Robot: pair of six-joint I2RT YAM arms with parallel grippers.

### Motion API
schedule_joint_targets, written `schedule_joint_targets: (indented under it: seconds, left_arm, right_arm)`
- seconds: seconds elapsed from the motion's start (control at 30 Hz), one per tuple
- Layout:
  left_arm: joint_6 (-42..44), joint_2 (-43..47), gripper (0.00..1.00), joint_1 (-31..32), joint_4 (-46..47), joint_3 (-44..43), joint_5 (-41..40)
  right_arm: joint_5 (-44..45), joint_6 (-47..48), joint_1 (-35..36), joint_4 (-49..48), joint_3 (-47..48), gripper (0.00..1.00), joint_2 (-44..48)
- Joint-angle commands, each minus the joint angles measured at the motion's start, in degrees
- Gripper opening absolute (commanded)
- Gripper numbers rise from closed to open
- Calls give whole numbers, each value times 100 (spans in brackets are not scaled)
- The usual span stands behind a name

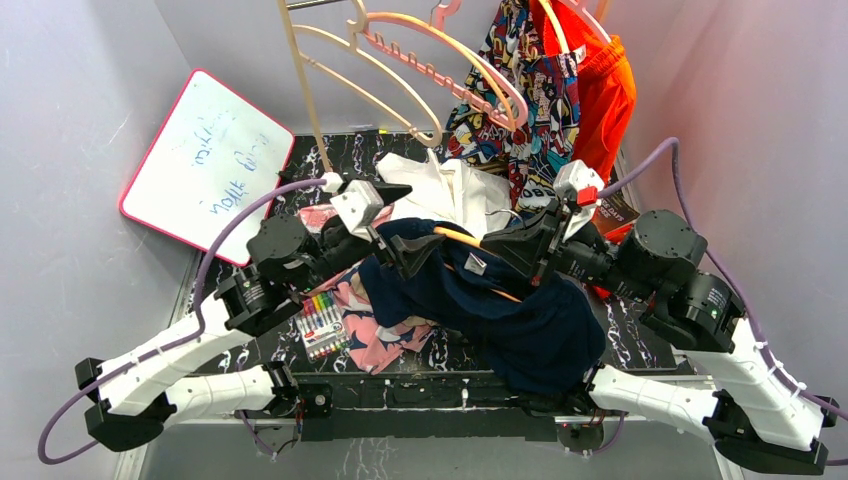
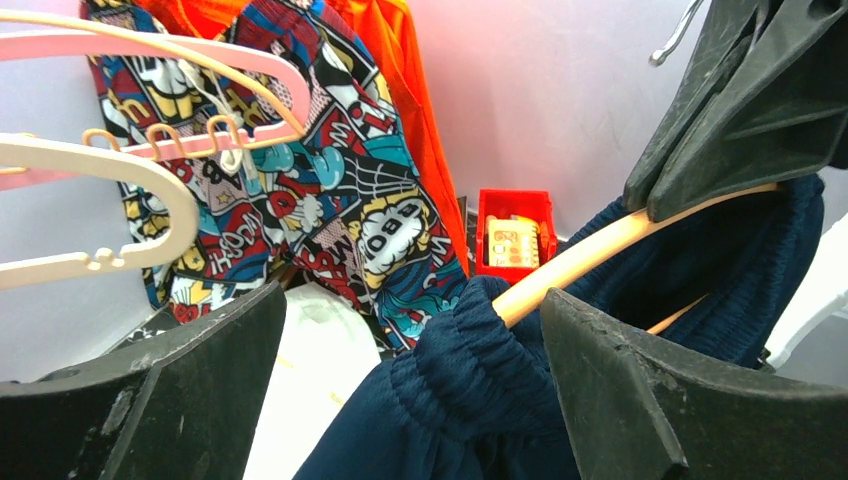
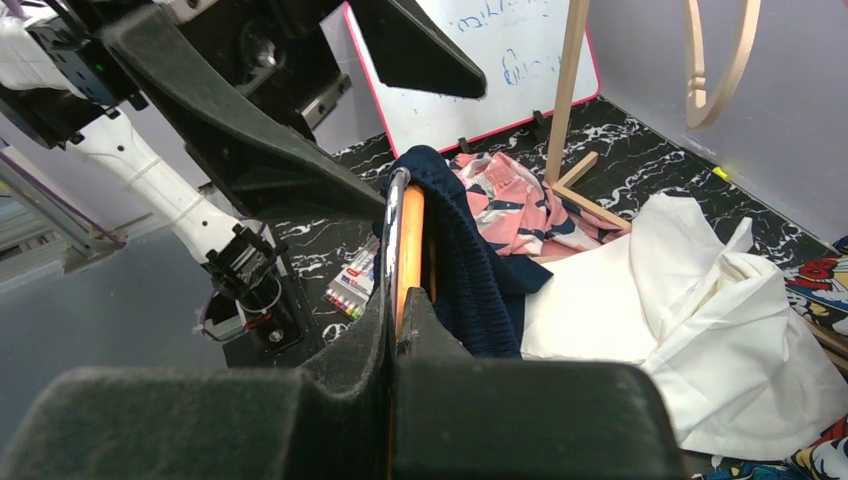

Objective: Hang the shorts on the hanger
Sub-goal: Adjust the shorts on the hanger.

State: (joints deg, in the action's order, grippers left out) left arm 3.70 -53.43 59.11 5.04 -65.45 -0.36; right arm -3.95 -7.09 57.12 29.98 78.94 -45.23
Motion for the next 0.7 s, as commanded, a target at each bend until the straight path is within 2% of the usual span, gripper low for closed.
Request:
schedule_joint_targets:
  seconds: [0.0, 0.1, 0.23, 0.43, 0.53, 0.57, 0.6, 0.67]
  left_arm:
    - [182, -163, 98, 31, 59, -164, 189]
    - [261, -101, 91, 32, 60, -92, -54]
    - [326, 167, 70, 33, 204, 82, -391]
    - [429, 369, 48, 31, 44, 162, -644]
    - [432, 432, 48, 30, -18, 198, -679]
    - [434, 442, 51, 30, -32, 199, -688]
    - [434, 445, 58, 35, -45, 199, -693]
    - [429, 461, 82, 30, -61, 157, -680]
  right_arm:
    - [-242, 35, 9, -826, 373, 0, 81]
    - [-282, 9, 8, -836, 396, 0, 151]
    - [-282, -6, 9, -801, 393, 0, 262]
    - [-291, -59, 8, -800, 373, 0, 370]
    - [-308, -94, 5, -805, 378, 0, 397]
    - [-309, -105, 9, -815, 370, 0, 400]
    - [-309, -120, 5, -830, 371, 0, 408]
    - [-274, -146, 9, -880, 362, 0, 418]
